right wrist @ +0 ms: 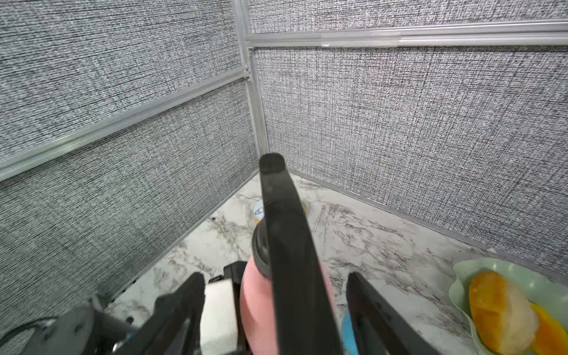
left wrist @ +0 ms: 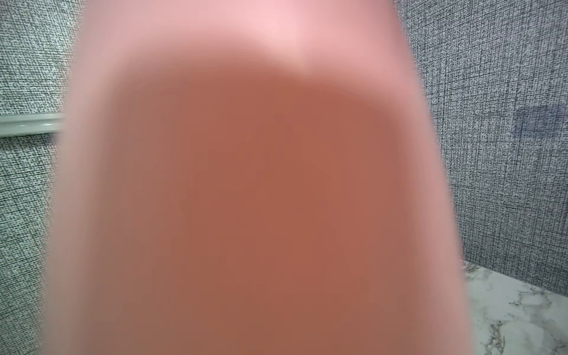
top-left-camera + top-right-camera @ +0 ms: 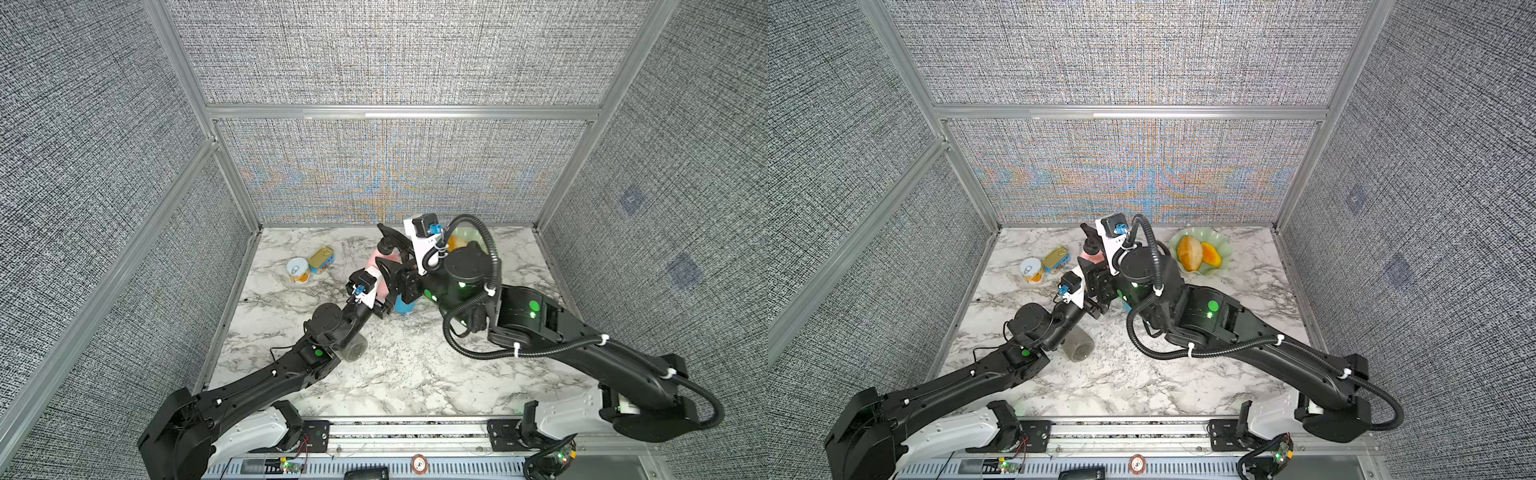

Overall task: Attach spray nozzles to spray bottles
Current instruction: Screw the spray nozzle on the spray bottle.

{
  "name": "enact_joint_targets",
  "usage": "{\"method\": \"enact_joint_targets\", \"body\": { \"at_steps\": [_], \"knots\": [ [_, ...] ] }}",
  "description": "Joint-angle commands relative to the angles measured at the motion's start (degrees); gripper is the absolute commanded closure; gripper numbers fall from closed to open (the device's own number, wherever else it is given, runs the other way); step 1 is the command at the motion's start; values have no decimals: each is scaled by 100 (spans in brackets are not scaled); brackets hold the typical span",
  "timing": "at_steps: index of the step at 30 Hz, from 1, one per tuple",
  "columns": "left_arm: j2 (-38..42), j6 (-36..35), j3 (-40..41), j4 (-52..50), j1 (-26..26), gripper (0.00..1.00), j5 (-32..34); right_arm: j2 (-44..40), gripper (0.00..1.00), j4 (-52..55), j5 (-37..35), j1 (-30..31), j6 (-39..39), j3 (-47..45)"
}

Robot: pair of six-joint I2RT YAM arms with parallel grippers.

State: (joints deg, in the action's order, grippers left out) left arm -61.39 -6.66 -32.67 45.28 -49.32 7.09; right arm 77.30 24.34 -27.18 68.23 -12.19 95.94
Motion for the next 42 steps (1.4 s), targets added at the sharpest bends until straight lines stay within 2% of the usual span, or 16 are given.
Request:
{"method": "enact_joint_targets", "body": {
  "at_steps": [1,7,11,13,15,17,21,24,31,42],
  "knots": [
    [5,270,-7,274,32,53,-279,-312,24,324,581,6,142,-150],
    [44,378,23,298,62,53,-721,-1109,27,374,688,-33,363,-614],
    [58,470,-24,196,63,53,-1166,-1550,43,332,1139,-366,685,-817],
    [53,552,-53,164,63,53,-1376,-1603,52,412,1497,-729,804,-812],
    [37,625,-86,116,63,53,-1644,-1581,65,581,2301,-1322,852,-684],
    [13,719,-140,63,63,54,-1924,-1636,69,423,3214,-1836,979,-793],
    [-57,998,-242,10,71,53,-2520,-1541,68,358,4713,-2384,1497,-836],
    [-132,1162,-342,-57,72,53,-2972,-1410,63,349,5256,-2428,1740,-772],
    [-223,1317,-452,-89,72,54,-3415,-1058,58,277,5544,-2445,1878,-613],
    [-261,1272,-486,-177,72,54,-3482,-909,53,-28,5754,-2464,1746,-670]
  ]
}}
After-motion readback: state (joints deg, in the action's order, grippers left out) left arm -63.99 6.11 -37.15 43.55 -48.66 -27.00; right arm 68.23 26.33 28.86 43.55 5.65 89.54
